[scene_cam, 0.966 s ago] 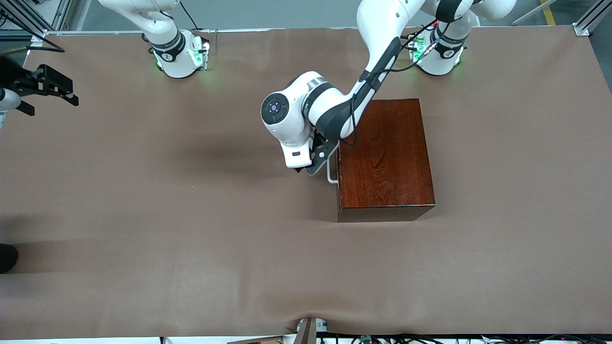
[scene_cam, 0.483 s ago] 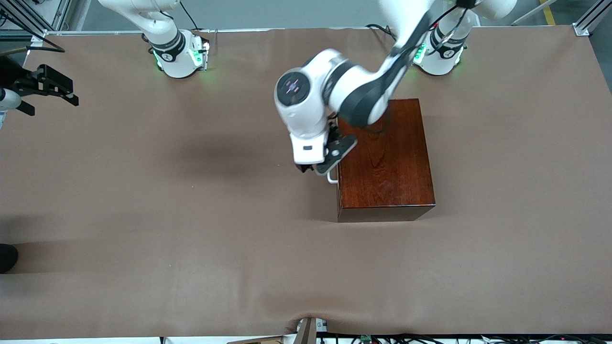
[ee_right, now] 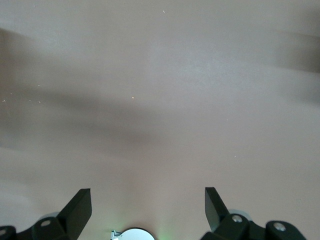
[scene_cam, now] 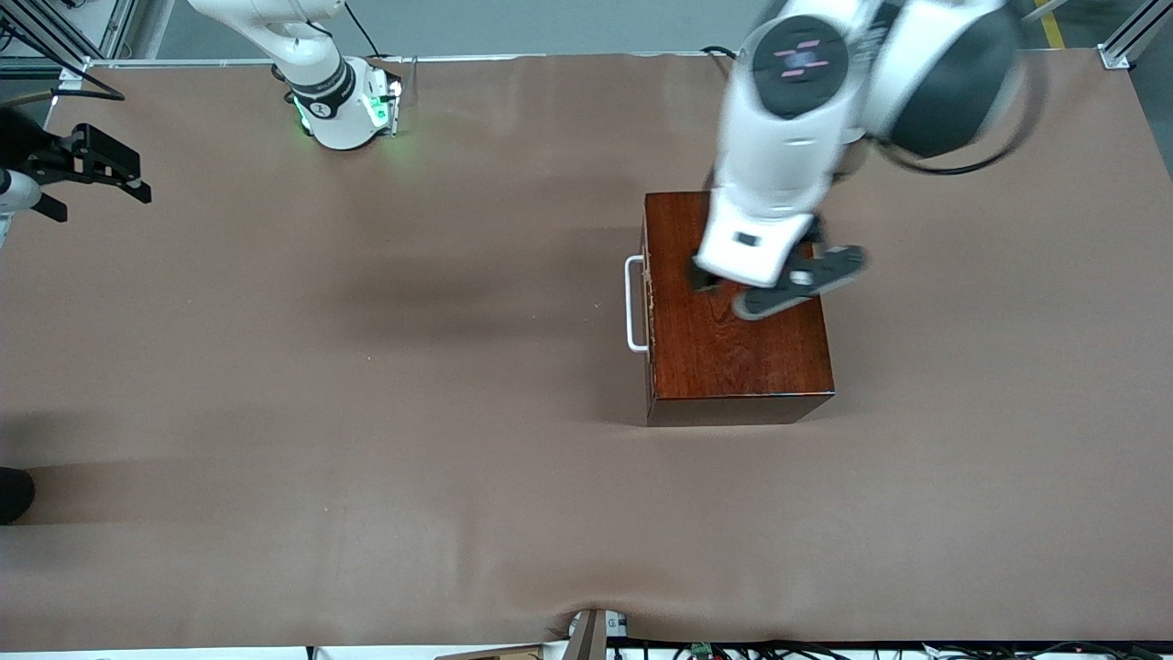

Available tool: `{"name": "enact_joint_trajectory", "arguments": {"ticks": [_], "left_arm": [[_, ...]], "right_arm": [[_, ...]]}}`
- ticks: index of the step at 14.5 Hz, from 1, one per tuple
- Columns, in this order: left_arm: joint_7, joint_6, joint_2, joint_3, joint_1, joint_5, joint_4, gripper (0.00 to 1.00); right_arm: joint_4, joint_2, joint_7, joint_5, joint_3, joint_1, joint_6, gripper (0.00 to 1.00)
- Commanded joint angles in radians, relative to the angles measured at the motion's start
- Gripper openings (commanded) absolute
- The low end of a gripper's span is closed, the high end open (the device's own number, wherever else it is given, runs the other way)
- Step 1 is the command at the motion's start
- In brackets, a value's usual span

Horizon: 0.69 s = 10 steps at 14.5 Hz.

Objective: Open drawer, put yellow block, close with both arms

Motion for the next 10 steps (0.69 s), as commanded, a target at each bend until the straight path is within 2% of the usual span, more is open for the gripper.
{"name": "enact_joint_trajectory", "arguments": {"ticks": [1,10], "left_arm": [[0.136,-0.042,-0.09,-0.014,0.072,0.017,-0.069,1.0],[0.412,-0.039,-0.351,-0.014,0.283,0.041,-0.341,1.0]], "right_arm": [[-0.016,-0.019,-0.006,-0.006,0.002,-0.001,0.002,1.0],[-0.013,-0.018,-0.006,-0.006,0.004,0.001,0.004,1.0]]}}
